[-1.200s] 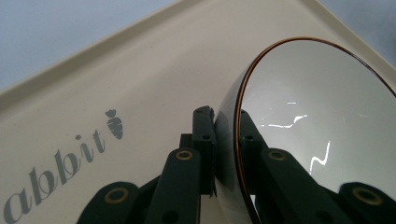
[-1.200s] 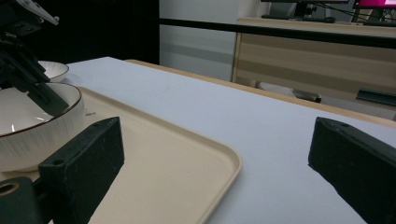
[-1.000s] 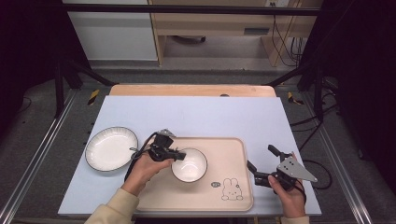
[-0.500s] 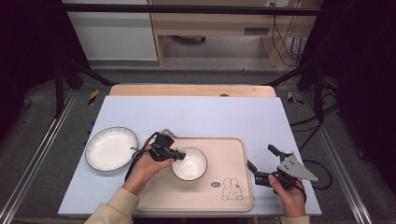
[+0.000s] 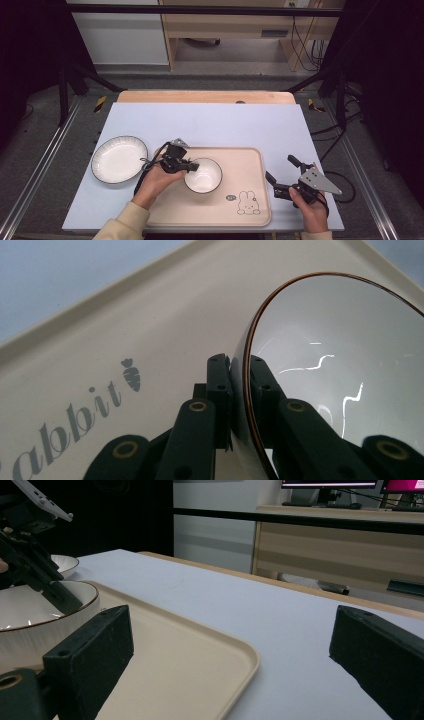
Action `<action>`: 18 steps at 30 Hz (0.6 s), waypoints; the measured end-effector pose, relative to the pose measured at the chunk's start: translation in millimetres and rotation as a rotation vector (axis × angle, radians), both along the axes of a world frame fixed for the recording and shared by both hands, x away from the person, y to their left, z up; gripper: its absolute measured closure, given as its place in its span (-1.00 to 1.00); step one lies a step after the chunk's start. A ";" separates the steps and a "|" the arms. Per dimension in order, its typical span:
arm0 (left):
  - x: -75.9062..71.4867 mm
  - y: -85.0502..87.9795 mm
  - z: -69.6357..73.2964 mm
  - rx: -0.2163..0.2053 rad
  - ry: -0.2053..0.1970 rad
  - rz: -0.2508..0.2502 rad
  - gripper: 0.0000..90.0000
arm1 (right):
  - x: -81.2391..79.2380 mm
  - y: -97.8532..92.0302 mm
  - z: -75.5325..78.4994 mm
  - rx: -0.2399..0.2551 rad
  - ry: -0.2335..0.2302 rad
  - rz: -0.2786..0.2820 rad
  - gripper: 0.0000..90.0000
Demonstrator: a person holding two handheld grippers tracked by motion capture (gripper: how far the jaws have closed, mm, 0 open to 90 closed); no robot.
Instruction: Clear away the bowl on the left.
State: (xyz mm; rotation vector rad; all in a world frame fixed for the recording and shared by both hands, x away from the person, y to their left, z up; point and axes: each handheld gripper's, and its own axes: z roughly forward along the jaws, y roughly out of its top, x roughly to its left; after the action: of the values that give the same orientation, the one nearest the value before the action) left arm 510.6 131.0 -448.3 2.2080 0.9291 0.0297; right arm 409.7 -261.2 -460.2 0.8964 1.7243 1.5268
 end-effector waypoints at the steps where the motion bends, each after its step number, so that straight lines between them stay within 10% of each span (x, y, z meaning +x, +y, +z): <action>1: 0.0 0.2 0.0 0.000 -0.004 -0.005 0.83 | -0.1 0.4 0.1 0.001 0.000 -0.001 -0.91; 6: -4.1 1.2 0.3 0.013 -0.052 -0.001 0.55 | -2.2 3.0 3.0 0.007 -0.001 0.002 -0.91; 18: -22.2 12.0 20.5 -0.159 -0.289 -0.049 -0.51 | -2.0 3.9 2.3 -0.012 0.002 -0.007 -0.91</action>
State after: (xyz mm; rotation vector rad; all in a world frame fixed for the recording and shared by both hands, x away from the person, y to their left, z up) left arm 488.4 143.0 -427.8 2.0127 0.6918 0.2377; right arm 407.6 -257.2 -457.9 0.8975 1.7285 1.5105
